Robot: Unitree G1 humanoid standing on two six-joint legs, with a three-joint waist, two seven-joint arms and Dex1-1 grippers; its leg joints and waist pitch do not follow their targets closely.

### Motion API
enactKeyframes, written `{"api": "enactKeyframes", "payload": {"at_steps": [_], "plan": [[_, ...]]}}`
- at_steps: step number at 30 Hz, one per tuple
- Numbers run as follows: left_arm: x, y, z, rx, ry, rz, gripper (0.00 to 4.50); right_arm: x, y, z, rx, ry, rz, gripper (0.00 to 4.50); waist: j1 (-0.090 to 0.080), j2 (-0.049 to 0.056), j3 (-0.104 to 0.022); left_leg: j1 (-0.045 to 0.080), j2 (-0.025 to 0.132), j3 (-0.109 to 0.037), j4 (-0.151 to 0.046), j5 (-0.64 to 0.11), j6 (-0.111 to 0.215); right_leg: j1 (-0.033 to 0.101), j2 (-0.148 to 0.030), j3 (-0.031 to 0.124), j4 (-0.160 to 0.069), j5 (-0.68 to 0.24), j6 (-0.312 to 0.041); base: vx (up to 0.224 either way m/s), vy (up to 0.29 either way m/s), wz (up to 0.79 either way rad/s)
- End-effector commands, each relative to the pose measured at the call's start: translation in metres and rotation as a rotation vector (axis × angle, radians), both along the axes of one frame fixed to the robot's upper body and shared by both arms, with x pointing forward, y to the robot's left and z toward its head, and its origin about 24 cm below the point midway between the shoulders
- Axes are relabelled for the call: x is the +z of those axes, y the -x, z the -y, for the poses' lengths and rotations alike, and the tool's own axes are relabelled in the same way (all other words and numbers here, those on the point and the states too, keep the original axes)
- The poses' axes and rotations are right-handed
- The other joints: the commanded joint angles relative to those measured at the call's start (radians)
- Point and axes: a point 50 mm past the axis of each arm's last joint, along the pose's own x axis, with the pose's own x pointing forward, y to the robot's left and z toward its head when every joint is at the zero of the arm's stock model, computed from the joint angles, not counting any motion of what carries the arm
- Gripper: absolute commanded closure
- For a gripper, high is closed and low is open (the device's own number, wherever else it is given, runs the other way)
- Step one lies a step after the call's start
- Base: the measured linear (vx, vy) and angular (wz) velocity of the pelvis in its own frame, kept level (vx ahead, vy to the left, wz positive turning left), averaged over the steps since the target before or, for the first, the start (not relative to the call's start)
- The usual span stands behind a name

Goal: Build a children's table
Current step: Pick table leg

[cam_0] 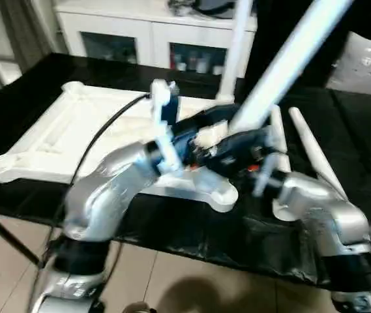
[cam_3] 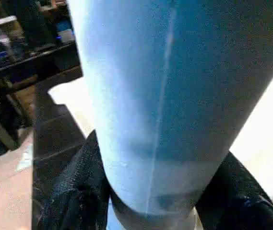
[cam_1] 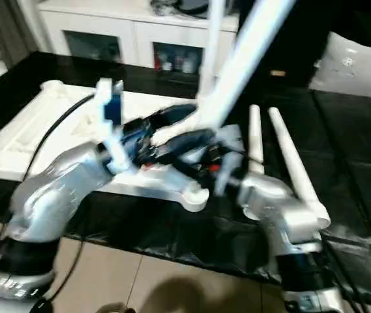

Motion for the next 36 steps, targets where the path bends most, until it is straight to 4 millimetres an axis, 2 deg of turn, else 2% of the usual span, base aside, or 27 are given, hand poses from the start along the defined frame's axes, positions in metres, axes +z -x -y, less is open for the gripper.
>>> {"api": "enactKeyframes", "payload": {"at_steps": [1, 5, 8, 11, 12, 13, 16, 17, 18, 19, 22, 23, 30, 31, 32, 33, 34, 35, 36], "plan": [[-0.003, -0.001, -0.009, 0.077, -0.025, 0.003, 0.00, 0.004, 0.002, 0.002, -0.043, 0.014, 0.028, 2.61, -0.005, -0.001, -0.069, 0.010, 0.041, -0.012, -0.067, -0.178, -0.005, 0.052, -0.075, 0.049, -0.079, -0.283, -0.109, 0.000, 0.000, 0.00], [-0.031, -0.015, -0.043, 0.419, -0.215, -0.087, 0.00, -0.003, 0.001, 0.007, -0.256, 0.063, 0.065, 2.61, -0.016, -0.001, -0.068, 0.010, 0.038, -0.015, -0.072, -0.210, -0.031, 0.050, -0.073, 0.047, -0.083, -0.315, -0.081, 0.000, 0.000, 0.00], [-0.047, -0.017, -0.057, 0.542, -0.359, -0.071, 0.00, -0.005, 0.000, 0.010, -0.361, 0.070, 0.064, 2.61, -0.025, 0.001, -0.066, 0.012, 0.036, -0.019, -0.076, -0.226, -0.033, 0.047, -0.070, 0.047, -0.091, -0.361, -0.045, 0.000, 0.000, 0.00], [-0.060, -0.019, -0.073, 0.735, -0.408, -0.071, 0.00, -0.005, 0.005, 0.015, -0.465, 0.036, 0.046, 2.61, -0.031, 0.010, -0.069, 0.014, 0.039, -0.021, -0.077, -0.238, -0.039, 0.045, -0.070, 0.048, -0.086, -0.323, -0.050, 0.000, 0.000, 0.00], [-0.062, -0.020, -0.078, 0.789, -0.395, -0.097, 0.00, -0.004, 0.007, 0.015, -0.477, 0.041, 0.056, 2.61, -0.031, 0.009, -0.067, 0.013, 0.040, -0.021, -0.078, -0.241, -0.038, 0.044, -0.070, 0.048, -0.088, -0.314, -0.053, 0.000, 0.000, 0.00], [-0.063, -0.020, -0.082, 0.833, -0.373, -0.113, 0.00, -0.003, 0.009, 0.015, -0.482, 0.046, 0.061, 2.61, -0.033, 0.010, -0.069, 0.013, 0.040, -0.019, -0.075, -0.238, -0.039, 0.046, -0.070, 0.049, -0.083, -0.268, -0.075, 0.000, 0.000, 0.00], [-0.066, -0.018, -0.092, 0.957, -0.334, -0.136, 0.00, -0.001, 0.011, 0.013, -0.510, 0.064, 0.077, 2.61, -0.036, 0.013, -0.066, 0.011, 0.037, -0.018, -0.075, -0.253, -0.035, 0.046, -0.069, 0.049, -0.086, -0.279, -0.082, 0.000, 0.000, 0.00], [-0.066, -0.018, -0.092, 0.957, -0.334, -0.136, 0.00, -0.001, 0.011, 0.013, -0.510, 0.064, 0.077, 2.61, -0.037, 0.009, -0.065, 0.011, 0.035, -0.017, -0.074, -0.261, -0.032, 0.046, -0.069, 0.049, -0.089, -0.303, -0.074, 0.000, 0.000, 0.00], [-0.069, -0.017, -0.094, 0.983, -0.339, -0.151, 0.00, -0.001, 0.011, 0.014, -0.527, 0.070, 0.081, 2.61, -0.037, 0.010, -0.065, 0.012, 0.034, -0.018, -0.075, -0.265, -0.032, 0.045, -0.070, 0.049, -0.090, -0.320, -0.068, 0.000, 0.000, 0.00], [-0.078, -0.016, -0.096, 1.019, -0.364, -0.169, 0.00, -0.006, 0.010, 0.018, -0.579, 0.102, 0.064, 2.61, -0.038, 0.015, -0.063, 0.014, 0.034, -0.018, -0.075, -0.280, -0.032, 0.041, -0.069, 0.048, -0.095, -0.357, -0.056, 0.000, 0.000, 0.00], [-0.085, -0.015, -0.093, 1.044, -0.381, -0.172, 0.00, -0.011, 0.010, 0.023, -0.610, 0.103, 0.023, 2.61, -0.040, 0.010, -0.063, 0.013, 0.034, -0.020, -0.077, -0.286, -0.030, 0.039, -0.068, 0.048, -0.099, -0.374, -0.038, 0.000, 0.000, 0.00], [-0.085, -0.014, -0.092, 1.043, -0.375, -0.179, 0.00, -0.011, 0.010, 0.022, -0.599, 0.108, 0.022, 2.61, -0.038, 0.012, -0.064, 0.015, 0.035, -0.020, -0.076, -0.291, -0.032, 0.038, -0.068, 0.048, -0.098, -0.375, -0.034, 0.000, 0.000, 0.00], [-0.089, -0.015, -0.096, 1.069, -0.375, -0.177, 0.00, -0.009, 0.015, 0.016, -0.549, 0.133, 0.033, 2.61, -0.045, 0.012, -0.064, 0.011, 0.033, -0.020, -0.076, -0.285, -0.025, 0.041, -0.068, 0.048, -0.097, -0.347, -0.040, 0.000, 0.000, 0.00], [-0.088, -0.016, -0.096, 1.072, -0.370, -0.174, 0.00, -0.008, 0.016, 0.014, -0.524, 0.145, 0.043, 2.61, -0.050, 0.020, -0.064, 0.012, 0.033, -0.021, -0.075, -0.290, -0.027, 0.040, -0.066, 0.048, -0.098, -0.338, -0.044, 0.000, 0.000, 0.00], [-0.086, -0.016, -0.095, 1.081, -0.361, -0.166, 0.00, -0.007, 0.017, 0.012, -0.521, 0.153, 0.057, 2.61, -0.051, 0.017, -0.065, 0.011, 0.034, -0.022, -0.076, -0.287, -0.027, 0.042, -0.066, 0.048, -0.097, -0.331, -0.045, 0.000, 0.000, 0.00], [-0.085, -0.016, -0.093, 1.086, -0.349, -0.156, 0.00, -0.009, 0.016, 0.012, -0.532, 0.174, 0.068, 2.61, -0.055, 0.008, -0.064, 0.009, 0.035, -0.020, -0.076, -0.286, -0.025, 0.042, -0.066, 0.047, -0.098, -0.329, -0.051, 0.000, 0.000, 0.00], [-0.084, -0.016, -0.092, 1.085, -0.343, -0.152, 0.00, -0.010, 0.016, 0.012, -0.541, 0.188, 0.069, 2.61, -0.055, 0.012, -0.063, 0.010, 0.034, -0.020, -0.075, -0.290, -0.025, 0.041, -0.068, 0.048, -0.098, -0.345, -0.055, 0.000, 0.000, 0.00], [-0.082, -0.016, -0.090, 1.084, -0.342, -0.133, 0.00, -0.013, 0.014, 0.012, -0.545, 0.214, 0.088, 2.61, -0.056, 0.001, -0.063, 0.009, 0.034, -0.018, -0.074, -0.289, -0.023, 0.041, -0.069, 0.048, -0.100, -0.356, -0.052, 0.000, 0.000, 0.00], [-0.082, -0.015, -0.090, 1.080, -0.345, -0.125, 0.00, -0.013, 0.014, 0.012, -0.544, 0.214, 0.086, 2.61, -0.053, 0.002, -0.063, 0.010, 0.034, -0.019, -0.074, -0.289, -0.022, 0.041, -0.071, 0.048, -0.099, -0.368, -0.051, 0.000, 0.000, 0.00]]}}
